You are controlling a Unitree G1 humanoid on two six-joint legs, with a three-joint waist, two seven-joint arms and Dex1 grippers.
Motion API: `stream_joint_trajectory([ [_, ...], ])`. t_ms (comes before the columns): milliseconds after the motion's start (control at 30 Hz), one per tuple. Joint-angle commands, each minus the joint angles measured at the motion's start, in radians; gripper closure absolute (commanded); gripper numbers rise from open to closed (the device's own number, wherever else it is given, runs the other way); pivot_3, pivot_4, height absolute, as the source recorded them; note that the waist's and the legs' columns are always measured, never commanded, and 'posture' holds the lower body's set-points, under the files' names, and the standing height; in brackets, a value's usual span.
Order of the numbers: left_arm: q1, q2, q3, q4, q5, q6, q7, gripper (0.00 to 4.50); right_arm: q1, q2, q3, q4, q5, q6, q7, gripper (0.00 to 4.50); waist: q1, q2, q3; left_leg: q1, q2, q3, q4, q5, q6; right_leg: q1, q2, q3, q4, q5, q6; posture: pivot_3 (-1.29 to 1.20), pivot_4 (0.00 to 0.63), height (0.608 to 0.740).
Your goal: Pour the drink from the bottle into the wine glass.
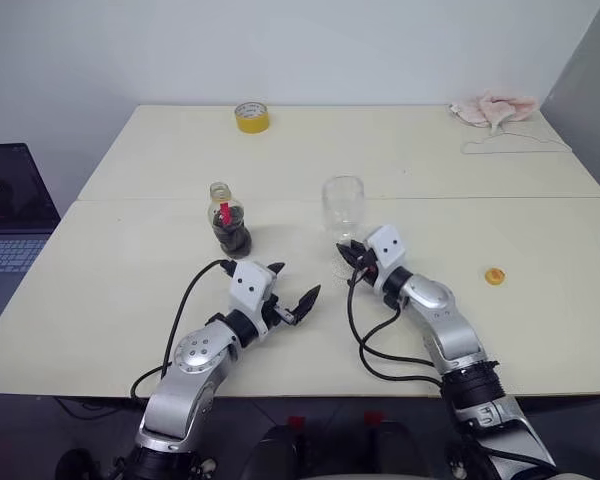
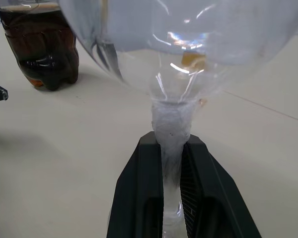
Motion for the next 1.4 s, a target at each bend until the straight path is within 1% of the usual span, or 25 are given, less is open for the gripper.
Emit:
stream_joint_trajectory([
  [33, -0.012, 0.003, 0.008, -0.012, 0.001, -0.02, -0.007, 0.0, 0.045, -0.03, 0.007, 0.013, 0.005, 0.096, 0.026, 4.3, 0.0, 0.0, 0.0, 0.001, 0.0, 0.0, 0.0, 0.0, 0.0, 0.0, 0.0, 0.0, 0.0, 0.0, 0.0, 0.0, 0.15, 0.74],
  [167, -0.013, 0.004, 0.009, -0.013, 0.0, -0.02, -0.008, 0.0, 0.043, -0.034, 0.011, -0.01, 0.044, 0.144, 0.06, 4.3, 0.0, 0.0, 0.0, 0.005, 0.0, 0.0, -0.002, 0.0, 0.0, 0.001, 0.0, 0.0, -0.002, 0.0, 0.0, 0.0, 0.15, 0.74],
  [433, -0.016, 0.004, 0.01, -0.01, 0.0, -0.02, -0.007, 0.0, 0.019, -0.033, 0.016, -0.016, 0.052, 0.172, 0.066, 4.3, -0.001, 0.0, -0.001, 0.007, 0.001, 0.001, -0.005, 0.0, 0.0, 0.001, 0.0, 0.001, -0.003, 0.0, 0.0, 0.0, 0.15, 0.74],
  [500, -0.015, 0.005, 0.011, -0.009, 0.0, -0.02, -0.007, 0.0, 0.016, -0.036, 0.015, -0.012, 0.05, 0.175, 0.065, 3.58, -0.001, 0.0, -0.001, 0.007, 0.001, 0.001, -0.005, 0.0, 0.0, 0.001, 0.0, 0.001, -0.003, 0.0, 0.0, 0.0, 0.15, 0.74],
  [533, -0.015, 0.006, 0.012, -0.009, 0.0, -0.02, -0.007, 0.0, 0.015, -0.038, 0.015, -0.012, 0.049, 0.177, 0.066, 3.33, -0.001, 0.0, -0.001, 0.007, 0.001, 0.001, -0.005, 0.0, 0.0, 0.001, 0.0, 0.001, -0.003, 0.0, 0.0, 0.0, 0.15, 0.74],
  [633, -0.015, 0.007, 0.014, -0.009, -0.002, -0.019, -0.008, 0.0, 0.012, -0.044, 0.016, -0.017, 0.047, 0.181, 0.072, 2.35, -0.003, 0.0, 0.0, 0.005, 0.001, 0.003, -0.006, 0.0, 0.0, 0.003, 0.0, 0.003, -0.003, 0.0, 0.0, 0.0, 0.15, 0.74],
  [767, -0.017, 0.007, 0.015, -0.008, -0.003, -0.018, -0.009, 0.0, 0.012, -0.05, 0.011, -0.031, 0.049, 0.184, 0.071, 0.83, -0.004, 0.0, 0.0, 0.006, 0.002, 0.003, -0.009, 0.0, 0.0, 0.002, 0.001, 0.002, -0.003, 0.0, 0.0, 0.0, 0.15, 0.74],
  [833, -0.017, 0.007, 0.016, -0.008, -0.003, -0.018, -0.009, 0.0, 0.015, -0.057, 0.003, -0.047, 0.055, 0.188, 0.071, 0.16, -0.004, 0.0, 0.0, 0.006, 0.002, 0.003, -0.009, 0.0, 0.0, 0.002, 0.001, 0.002, -0.003, 0.0, 0.0, 0.0, 0.15, 0.74],
  [867, -0.017, 0.007, 0.016, -0.008, -0.003, -0.018, -0.009, 0.0, 0.018, -0.06, 0.0, -0.056, 0.057, 0.191, 0.071, 0.07, -0.004, 0.0, 0.0, 0.006, 0.001, 0.003, -0.009, 0.0, 0.0, 0.002, 0.001, 0.002, -0.003, 0.0, 0.0, 0.0, 0.15, 0.74],
  [1000, -0.015, 0.008, 0.019, -0.005, -0.003, -0.021, -0.01, 0.0, 0.033, -0.087, -0.017, -0.105, 0.07, 0.208, 0.078, 0.07, -0.001, 0.0, 0.0, 0.006, 0.001, 0.002, -0.009, 0.0, 0.0, 0.002, 0.001, 0.002, -0.004, 0.0, 0.0, 0.0, 0.15, 0.74],
  [1133, -0.024, -0.003, 0.072, -0.009, -0.023, -0.041, 0.013, 0.0, 0.065, -0.183, -0.07, -0.257, 0.107, 0.314, 0.098, 0.07, 0.001, 0.0, 0.0, 0.005, 0.001, 0.002, -0.009, 0.0, 0.0, 0.002, 0.0, 0.002, -0.005, 0.0, 0.0, 0.0, 0.15, 0.74],
  [1200, -0.04, -0.021, 0.128, -0.027, -0.065, -0.031, 0.037, 0.0, 0.093, -0.256, -0.104, -0.348, 0.143, 0.388, 0.133, 0.07, 0.003, 0.0, 0.001, 0.005, 0.001, 0.002, -0.009, 0.0, 0.0, 0.002, 0.0, 0.002, -0.005, 0.0, 0.0, 0.0, 0.15, 0.74],
  [1300, -0.023, 0.002, 0.167, -0.037, -0.076, -0.028, 0.024, 0.0, 0.143, -0.367, -0.142, -0.458, 0.204, 0.484, 0.199, 0.07, 0.003, 0.0, 0.001, 0.004, 0.002, 0.002, -0.009, 0.0, 0.0, 0.002, 0.001, 0.002, -0.005, 0.0, 0.0, 0.0, 0.15, 0.74],
  [1400, 0.026, 0.028, 0.204, -0.037, -0.077, -0.041, 0.013, 0.0, 0.201, -0.54, -0.202, -0.532, 0.277, 0.578, 0.318, 0.07, 0.0, 0.0, 0.001, 0.004, 0.002, 0.003, -0.011, 0.0, 0.0, 0.002, 0.001, 0.002, -0.007, -0.001, -0.001, 0.0, 0.15, 0.74],
])
